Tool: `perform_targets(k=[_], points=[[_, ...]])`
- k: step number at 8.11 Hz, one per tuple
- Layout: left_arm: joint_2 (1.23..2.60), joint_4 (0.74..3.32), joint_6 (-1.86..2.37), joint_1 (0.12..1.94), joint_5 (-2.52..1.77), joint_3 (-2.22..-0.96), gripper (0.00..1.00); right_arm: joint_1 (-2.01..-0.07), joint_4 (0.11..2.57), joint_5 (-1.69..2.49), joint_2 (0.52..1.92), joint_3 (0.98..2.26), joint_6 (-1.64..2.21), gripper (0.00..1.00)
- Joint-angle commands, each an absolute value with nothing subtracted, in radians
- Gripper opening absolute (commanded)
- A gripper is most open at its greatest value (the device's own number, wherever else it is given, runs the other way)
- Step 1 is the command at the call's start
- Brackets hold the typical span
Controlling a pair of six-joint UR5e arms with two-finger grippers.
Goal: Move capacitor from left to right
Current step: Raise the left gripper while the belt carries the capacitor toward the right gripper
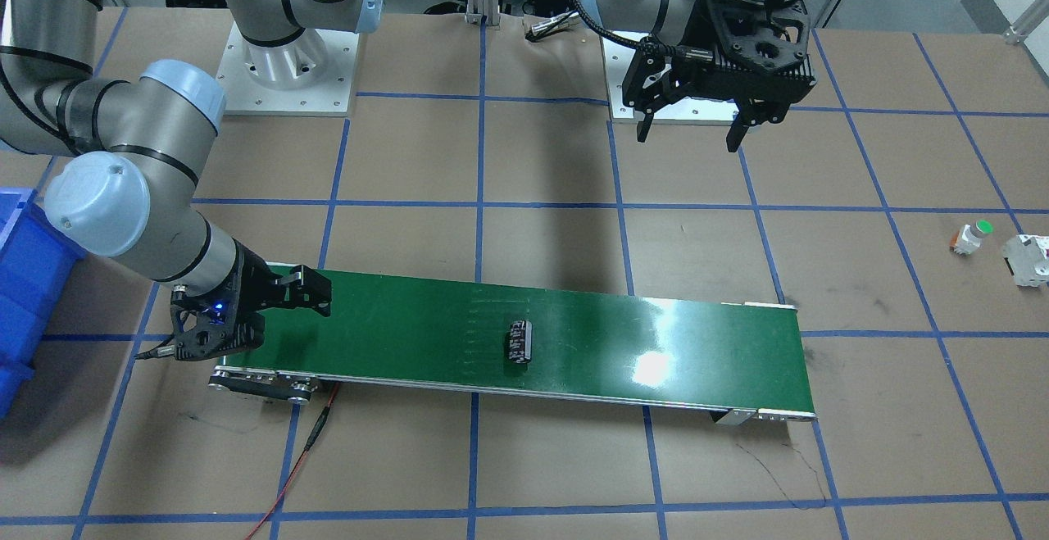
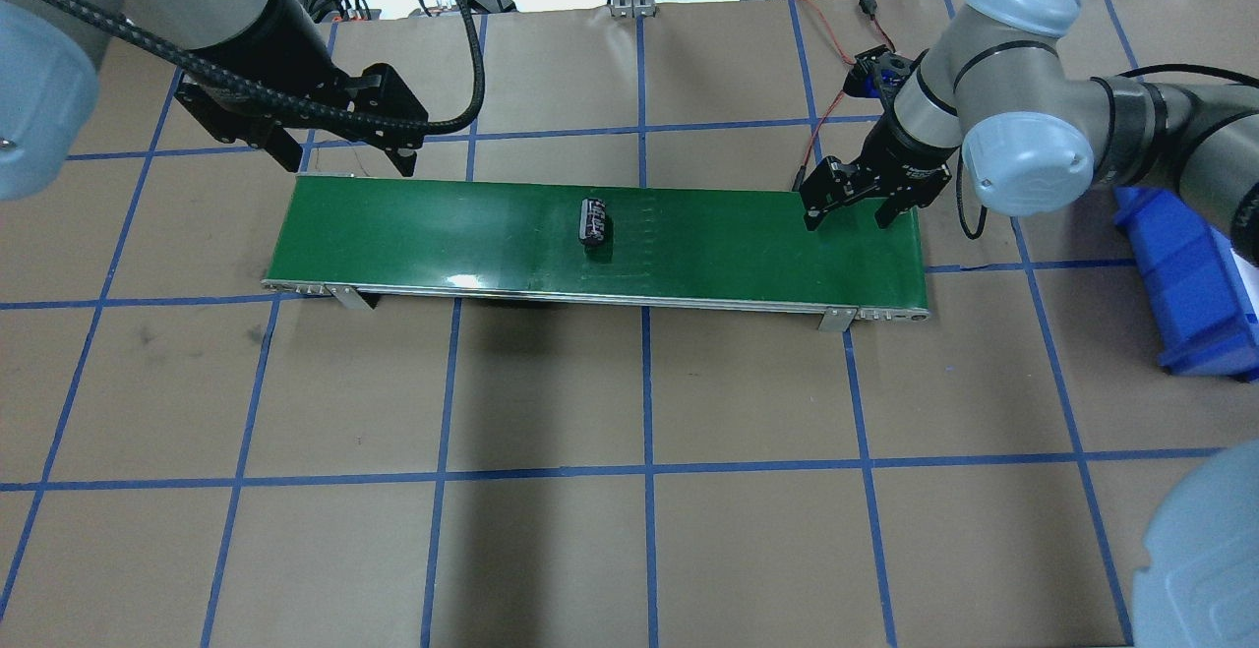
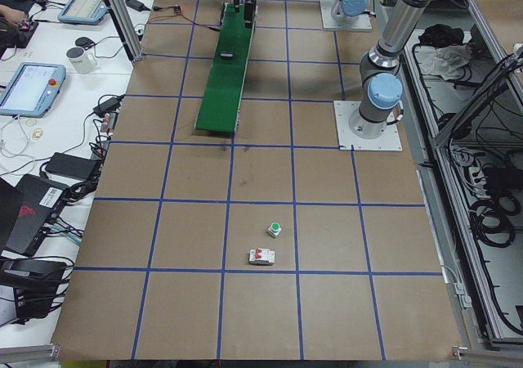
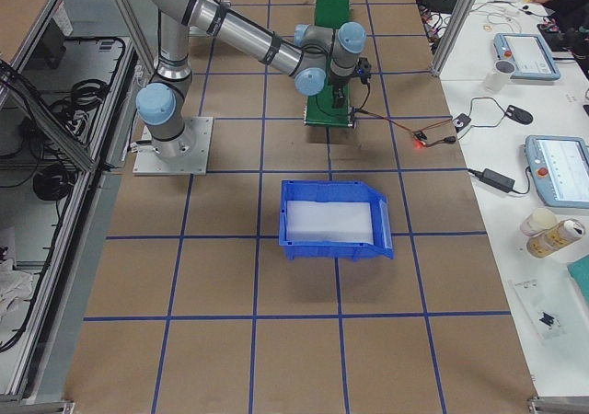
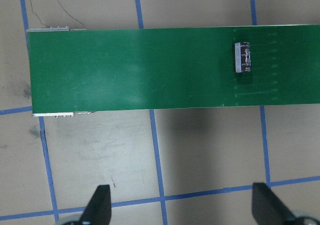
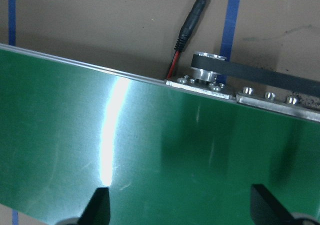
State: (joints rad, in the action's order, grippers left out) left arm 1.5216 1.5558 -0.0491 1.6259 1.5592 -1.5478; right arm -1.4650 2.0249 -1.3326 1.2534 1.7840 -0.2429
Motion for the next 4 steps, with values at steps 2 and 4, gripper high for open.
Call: perform_targets(k=[2, 4], points=[[1.522, 1.552, -0.049, 1.626, 1.559, -1.548, 1.00, -1.465, 2.023, -1.331, 1.252, 1.784, -0.242, 0.99], [1.522, 1.552, -0.048, 1.626, 1.557, -1.548, 1.00, -1.466, 2.025, -1.330, 1.252, 1.784, -0.242, 0.98]])
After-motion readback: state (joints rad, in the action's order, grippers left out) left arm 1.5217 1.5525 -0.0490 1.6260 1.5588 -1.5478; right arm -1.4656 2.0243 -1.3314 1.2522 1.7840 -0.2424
